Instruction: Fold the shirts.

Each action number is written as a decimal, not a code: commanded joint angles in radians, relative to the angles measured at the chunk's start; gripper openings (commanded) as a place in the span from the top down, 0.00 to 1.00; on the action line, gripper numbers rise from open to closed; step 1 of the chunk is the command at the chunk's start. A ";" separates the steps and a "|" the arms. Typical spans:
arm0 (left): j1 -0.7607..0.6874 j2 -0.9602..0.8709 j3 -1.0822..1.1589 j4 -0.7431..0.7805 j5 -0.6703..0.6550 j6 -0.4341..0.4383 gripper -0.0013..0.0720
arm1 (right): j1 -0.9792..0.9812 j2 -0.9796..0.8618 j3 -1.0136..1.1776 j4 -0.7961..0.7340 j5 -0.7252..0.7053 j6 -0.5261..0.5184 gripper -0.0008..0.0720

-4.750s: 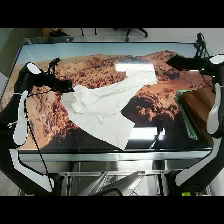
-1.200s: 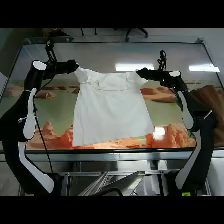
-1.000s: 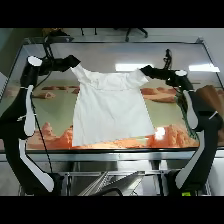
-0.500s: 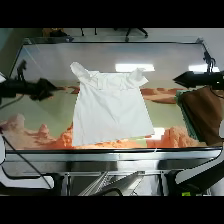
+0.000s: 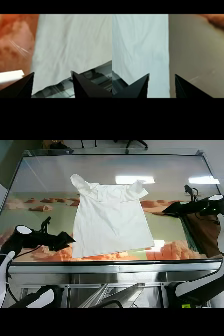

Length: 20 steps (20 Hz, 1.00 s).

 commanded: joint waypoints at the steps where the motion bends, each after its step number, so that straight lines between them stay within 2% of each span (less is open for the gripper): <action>1: -0.035 0.053 -0.104 0.007 0.070 -0.006 0.28 | 0.044 0.001 -0.022 0.003 -0.116 -0.045 0.44; 2: -0.036 0.060 -0.113 0.011 0.085 -0.007 0.28 | 0.057 0.001 -0.022 0.003 -0.167 -0.060 0.32; 3: -0.036 0.065 -0.111 0.031 0.094 -0.013 0.28 | 0.073 0.001 -0.022 0.003 -0.236 -0.068 0.15; 4: -0.031 0.074 -0.105 0.058 0.094 -0.023 0.28 | 0.089 0.001 -0.021 0.004 -0.303 -0.069 0.13; 8: 0.014 0.111 -0.051 0.108 0.093 -0.044 0.28 | 0.148 -0.043 0.048 0.108 -0.515 -0.082 0.13; 11: 0.018 0.088 -0.071 0.104 0.090 -0.044 0.28 | 0.206 -0.172 0.206 0.169 -0.521 -0.110 0.20; 13: 0.018 0.051 -0.099 0.077 0.090 -0.037 0.28 | 0.253 -0.266 0.332 0.169 -0.521 -0.119 0.20; 17: 0.018 0.004 -0.142 -0.048 0.095 0.037 0.28 | 0.329 -0.425 0.568 0.168 -0.523 -0.128 0.20; 20: 0.005 -0.005 -0.141 -0.083 0.111 0.047 0.28 | 0.363 -0.495 0.665 0.169 -0.578 -0.128 0.20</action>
